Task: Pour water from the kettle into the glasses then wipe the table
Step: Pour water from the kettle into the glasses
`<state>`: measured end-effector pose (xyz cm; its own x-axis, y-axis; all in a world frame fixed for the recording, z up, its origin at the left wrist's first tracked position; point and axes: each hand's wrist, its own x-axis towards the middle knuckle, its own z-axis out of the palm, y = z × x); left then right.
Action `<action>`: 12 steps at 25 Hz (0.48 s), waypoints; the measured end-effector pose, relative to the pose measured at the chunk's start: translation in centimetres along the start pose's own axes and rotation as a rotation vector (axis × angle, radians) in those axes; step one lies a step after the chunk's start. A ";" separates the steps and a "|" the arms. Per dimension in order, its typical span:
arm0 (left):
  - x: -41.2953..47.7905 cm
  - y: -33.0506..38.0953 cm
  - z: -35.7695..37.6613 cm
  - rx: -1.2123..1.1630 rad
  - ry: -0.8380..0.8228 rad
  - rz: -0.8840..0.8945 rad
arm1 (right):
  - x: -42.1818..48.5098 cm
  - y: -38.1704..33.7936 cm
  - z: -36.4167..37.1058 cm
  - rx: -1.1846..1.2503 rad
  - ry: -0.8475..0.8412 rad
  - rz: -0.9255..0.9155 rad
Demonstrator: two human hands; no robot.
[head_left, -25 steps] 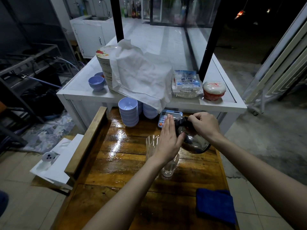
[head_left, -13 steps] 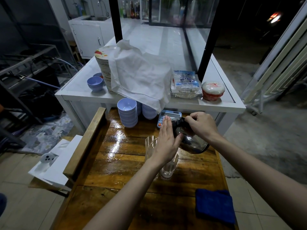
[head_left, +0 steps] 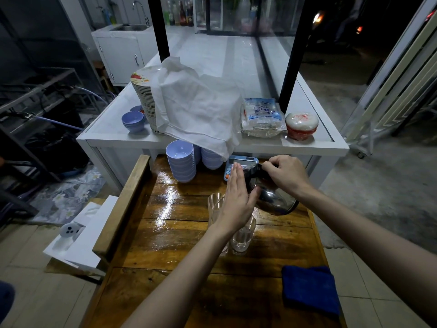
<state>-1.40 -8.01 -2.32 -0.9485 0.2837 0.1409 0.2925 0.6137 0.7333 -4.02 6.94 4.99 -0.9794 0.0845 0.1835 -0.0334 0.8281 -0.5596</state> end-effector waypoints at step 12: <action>-0.1 0.3 -0.1 -0.027 -0.004 -0.018 | 0.2 -0.4 -0.4 -0.017 -0.007 -0.026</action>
<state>-1.19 -7.88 -2.07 -0.9530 0.2758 0.1255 0.2724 0.5985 0.7534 -4.09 6.83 5.52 -0.9796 0.0592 0.1918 -0.0551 0.8395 -0.5406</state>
